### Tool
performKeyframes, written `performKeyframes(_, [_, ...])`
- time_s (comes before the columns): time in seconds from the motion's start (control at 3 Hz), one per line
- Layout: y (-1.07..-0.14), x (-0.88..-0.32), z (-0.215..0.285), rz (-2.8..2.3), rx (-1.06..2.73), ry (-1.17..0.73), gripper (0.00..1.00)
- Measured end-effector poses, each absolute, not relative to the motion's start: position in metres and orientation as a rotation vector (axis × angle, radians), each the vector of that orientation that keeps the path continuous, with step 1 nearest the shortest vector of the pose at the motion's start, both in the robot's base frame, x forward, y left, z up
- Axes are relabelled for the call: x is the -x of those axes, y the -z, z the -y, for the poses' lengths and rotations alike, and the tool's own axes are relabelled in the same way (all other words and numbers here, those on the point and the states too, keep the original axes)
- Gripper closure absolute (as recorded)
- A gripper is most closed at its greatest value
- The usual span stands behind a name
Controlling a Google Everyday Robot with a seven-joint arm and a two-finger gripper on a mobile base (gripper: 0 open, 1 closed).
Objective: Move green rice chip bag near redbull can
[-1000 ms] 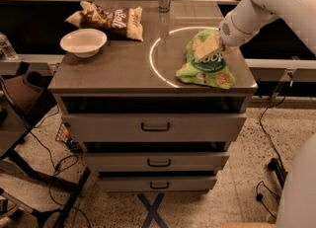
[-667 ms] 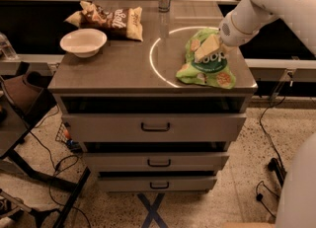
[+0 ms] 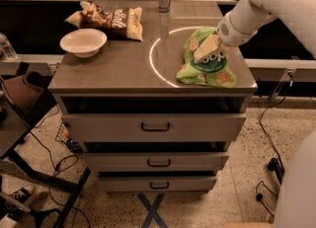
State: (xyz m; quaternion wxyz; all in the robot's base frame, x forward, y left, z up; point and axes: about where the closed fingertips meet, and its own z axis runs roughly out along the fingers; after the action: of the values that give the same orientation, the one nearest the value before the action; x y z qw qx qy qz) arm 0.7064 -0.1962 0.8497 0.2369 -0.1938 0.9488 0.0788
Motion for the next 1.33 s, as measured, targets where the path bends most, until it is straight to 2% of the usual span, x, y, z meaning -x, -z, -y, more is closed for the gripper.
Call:
performKeyframes(0.67, [-0.851, -0.706, 0.196, -2.601, 0.531, -0.216, 1.0])
performKeyframes(1.33, [-0.889, -0.759, 0.2, -2.566, 0.422, -0.195, 1.0])
